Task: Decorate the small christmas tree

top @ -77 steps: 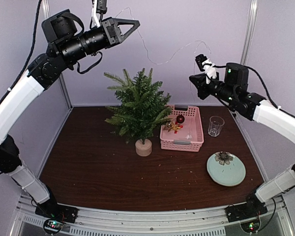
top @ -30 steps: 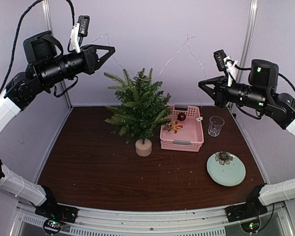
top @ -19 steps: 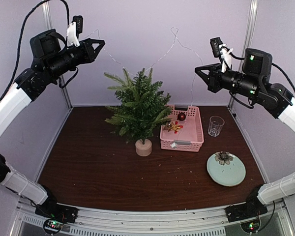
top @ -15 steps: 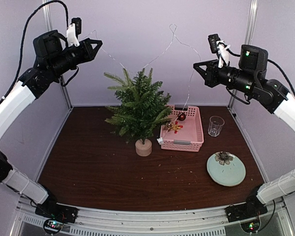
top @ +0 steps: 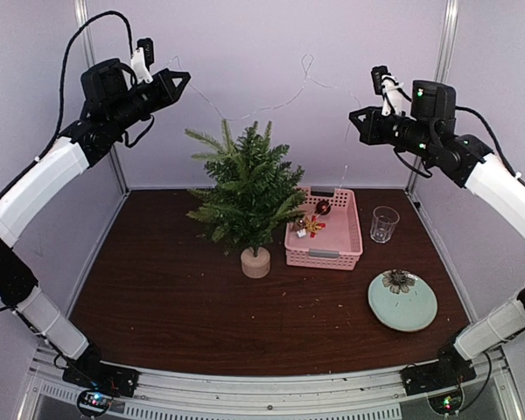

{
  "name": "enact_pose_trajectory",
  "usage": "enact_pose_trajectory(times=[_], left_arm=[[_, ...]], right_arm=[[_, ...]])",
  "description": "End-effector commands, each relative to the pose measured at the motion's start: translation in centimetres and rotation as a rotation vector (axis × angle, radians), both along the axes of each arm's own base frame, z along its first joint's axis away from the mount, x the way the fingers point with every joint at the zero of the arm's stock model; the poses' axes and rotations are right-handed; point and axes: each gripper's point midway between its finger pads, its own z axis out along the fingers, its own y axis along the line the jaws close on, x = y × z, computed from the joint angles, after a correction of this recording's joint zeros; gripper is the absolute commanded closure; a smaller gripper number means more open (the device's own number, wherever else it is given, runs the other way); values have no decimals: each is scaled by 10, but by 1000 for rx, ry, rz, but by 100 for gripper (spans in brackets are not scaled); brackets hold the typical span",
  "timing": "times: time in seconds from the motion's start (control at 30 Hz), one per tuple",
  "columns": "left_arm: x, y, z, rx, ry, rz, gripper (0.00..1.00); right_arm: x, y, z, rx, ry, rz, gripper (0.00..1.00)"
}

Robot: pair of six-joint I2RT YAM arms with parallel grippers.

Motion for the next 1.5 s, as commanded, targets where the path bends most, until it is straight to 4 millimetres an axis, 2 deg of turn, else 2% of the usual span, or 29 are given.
enact_pose_trajectory(times=[0.0,0.17,0.27,0.47,0.63,0.77,0.93,1.13,1.33,1.47], left_arm=[[4,-8,19,-74,-65,-80,100],[5,-9,31,-113,-98,-123,100],[-1,-7,49,-192,-159,-187,100],[-25,-14,88,-256,-248,-328,100],[-36,-8,102,-271,-288,-335,100],[-13,-7,80,-224,-223,-248,100],[12,-19,48,-185,-164,-248,100],[43,-27,-8,-102,-32,-198,100],[48,-28,-49,-49,36,-185,100],[35,-23,-67,-30,68,-187,100]], right_arm=[[8,4,7,50,-5,2,100],[14,5,5,45,3,4,100],[15,3,6,47,0,4,100],[6,-2,25,78,-45,23,100],[-4,-14,40,97,-80,7,100],[4,-22,30,49,-42,-45,100],[20,-14,7,19,26,-50,100],[34,-11,-18,-17,99,-68,100],[33,-8,-44,-52,155,-53,100],[23,-13,-50,-63,167,-50,100]])
